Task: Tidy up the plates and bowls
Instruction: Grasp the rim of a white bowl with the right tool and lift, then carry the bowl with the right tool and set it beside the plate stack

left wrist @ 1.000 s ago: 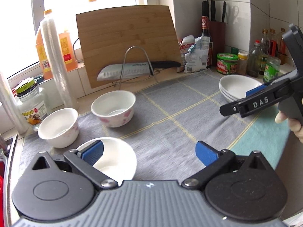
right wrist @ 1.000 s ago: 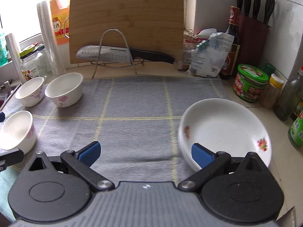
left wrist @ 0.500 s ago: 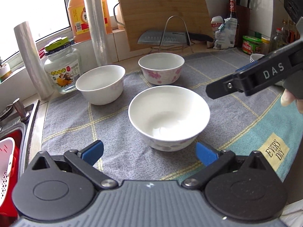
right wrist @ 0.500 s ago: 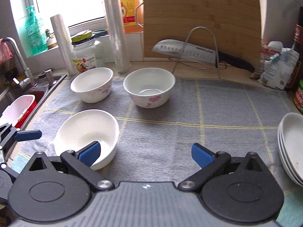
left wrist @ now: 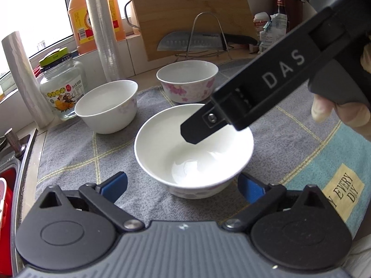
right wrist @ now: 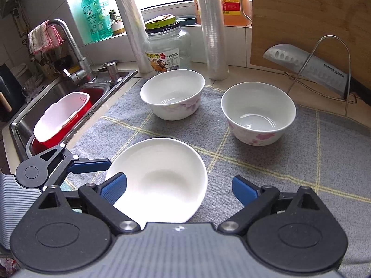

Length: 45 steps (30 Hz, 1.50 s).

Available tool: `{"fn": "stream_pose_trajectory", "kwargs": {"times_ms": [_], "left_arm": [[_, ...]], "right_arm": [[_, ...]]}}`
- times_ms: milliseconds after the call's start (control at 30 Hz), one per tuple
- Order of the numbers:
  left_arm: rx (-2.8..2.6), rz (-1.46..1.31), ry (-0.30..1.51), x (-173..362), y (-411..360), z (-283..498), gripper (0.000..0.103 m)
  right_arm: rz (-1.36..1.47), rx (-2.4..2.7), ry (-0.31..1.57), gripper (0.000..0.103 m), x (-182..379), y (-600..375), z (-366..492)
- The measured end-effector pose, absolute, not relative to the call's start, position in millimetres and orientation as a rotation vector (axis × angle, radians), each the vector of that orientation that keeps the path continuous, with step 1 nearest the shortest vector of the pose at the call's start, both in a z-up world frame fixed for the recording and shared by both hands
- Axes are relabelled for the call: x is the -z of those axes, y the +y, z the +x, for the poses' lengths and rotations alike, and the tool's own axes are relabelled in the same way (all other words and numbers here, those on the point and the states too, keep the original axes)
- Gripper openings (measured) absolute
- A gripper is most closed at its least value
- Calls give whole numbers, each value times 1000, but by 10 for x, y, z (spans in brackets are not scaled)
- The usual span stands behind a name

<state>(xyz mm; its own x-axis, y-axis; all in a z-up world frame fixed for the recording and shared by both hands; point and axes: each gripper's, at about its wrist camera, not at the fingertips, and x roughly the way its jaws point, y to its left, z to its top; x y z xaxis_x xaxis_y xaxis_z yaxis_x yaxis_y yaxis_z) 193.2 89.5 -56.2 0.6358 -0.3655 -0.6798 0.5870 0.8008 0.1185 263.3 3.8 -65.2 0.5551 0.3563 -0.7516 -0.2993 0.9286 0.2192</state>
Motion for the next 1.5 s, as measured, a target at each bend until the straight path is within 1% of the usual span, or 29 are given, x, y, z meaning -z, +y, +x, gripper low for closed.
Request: {"fn": "stream_pose_trajectory", "kwargs": {"times_ms": [33, 133, 167, 233, 300, 467, 1133, 1500], "left_arm": [[562, 349, 685, 558, 888, 1937, 98], [584, 347, 689, 551, 874, 1962, 95], [587, 348, 689, 551, 870, 1962, 94], [604, 348, 690, 552, 862, 1966, 90], [609, 346, 689, 550, 862, 1969, 89], [618, 342, 692, 548, 869, 1992, 88], [634, 335, 708, 491, 853, 1946, 87], [698, 375, 696, 396, 495, 1838, 87]], "right_arm": [[72, -396, 909, 94, 667, 33, 2673], [77, -410, 922, 91, 709, 28, 2757], [81, -417, 927, 88, 720, 27, 2775], [88, -436, 940, 85, 745, 30, 2799], [87, -446, 943, 83, 758, 34, 2803], [106, -482, 947, 74, 755, 28, 2807], [103, -467, 926, 73, 697, -1, 2679], [136, -401, 884, 73, 613, -348, 2417]]}}
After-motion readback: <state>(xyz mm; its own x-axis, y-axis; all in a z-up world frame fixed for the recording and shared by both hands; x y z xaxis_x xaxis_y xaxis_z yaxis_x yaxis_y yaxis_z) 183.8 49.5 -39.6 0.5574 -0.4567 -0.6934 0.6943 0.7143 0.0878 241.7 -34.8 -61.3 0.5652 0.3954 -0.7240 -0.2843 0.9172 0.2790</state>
